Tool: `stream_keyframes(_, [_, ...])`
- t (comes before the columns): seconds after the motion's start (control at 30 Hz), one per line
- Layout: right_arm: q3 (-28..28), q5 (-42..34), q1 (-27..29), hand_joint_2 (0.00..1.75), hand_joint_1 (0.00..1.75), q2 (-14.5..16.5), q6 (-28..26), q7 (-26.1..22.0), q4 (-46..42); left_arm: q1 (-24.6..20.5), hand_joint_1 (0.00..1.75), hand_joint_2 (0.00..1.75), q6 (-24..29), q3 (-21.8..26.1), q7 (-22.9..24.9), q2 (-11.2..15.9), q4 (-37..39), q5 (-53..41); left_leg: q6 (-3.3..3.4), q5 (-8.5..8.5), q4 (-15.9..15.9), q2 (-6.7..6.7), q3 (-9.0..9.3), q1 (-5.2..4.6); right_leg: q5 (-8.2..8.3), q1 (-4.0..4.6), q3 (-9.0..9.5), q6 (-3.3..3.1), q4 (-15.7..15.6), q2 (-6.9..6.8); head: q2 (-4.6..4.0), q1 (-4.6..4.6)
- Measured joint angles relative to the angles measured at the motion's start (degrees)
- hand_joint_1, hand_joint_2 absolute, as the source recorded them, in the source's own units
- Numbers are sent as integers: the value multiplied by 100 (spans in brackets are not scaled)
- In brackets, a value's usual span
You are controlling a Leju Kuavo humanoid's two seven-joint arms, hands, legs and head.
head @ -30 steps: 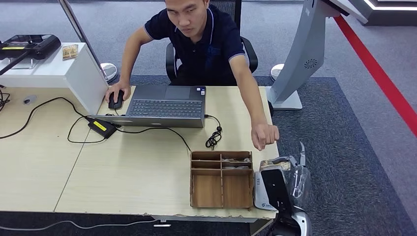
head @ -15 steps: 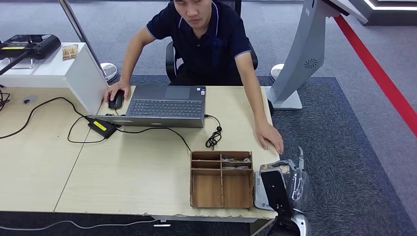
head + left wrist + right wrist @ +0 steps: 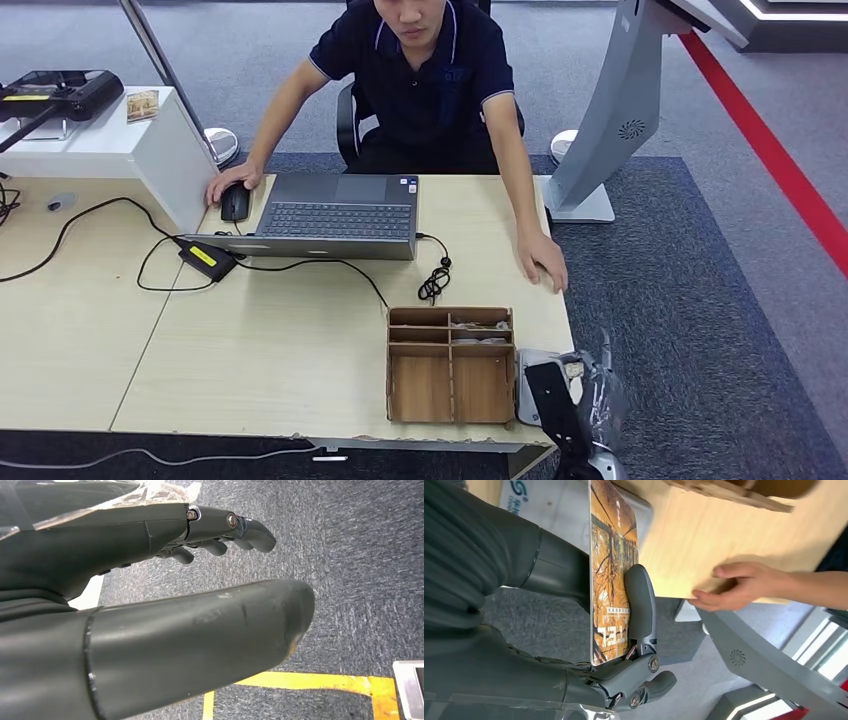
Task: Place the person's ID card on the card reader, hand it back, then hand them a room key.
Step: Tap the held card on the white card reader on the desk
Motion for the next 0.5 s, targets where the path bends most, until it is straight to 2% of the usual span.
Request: stream_keyframes(0.5, [151, 203, 23, 175, 175, -84, 0, 378, 515, -5, 0, 0, 33, -100, 3, 9, 0, 78, 0, 0, 0, 0, -2, 0, -1, 0, -2, 0, 0, 0, 0, 0])
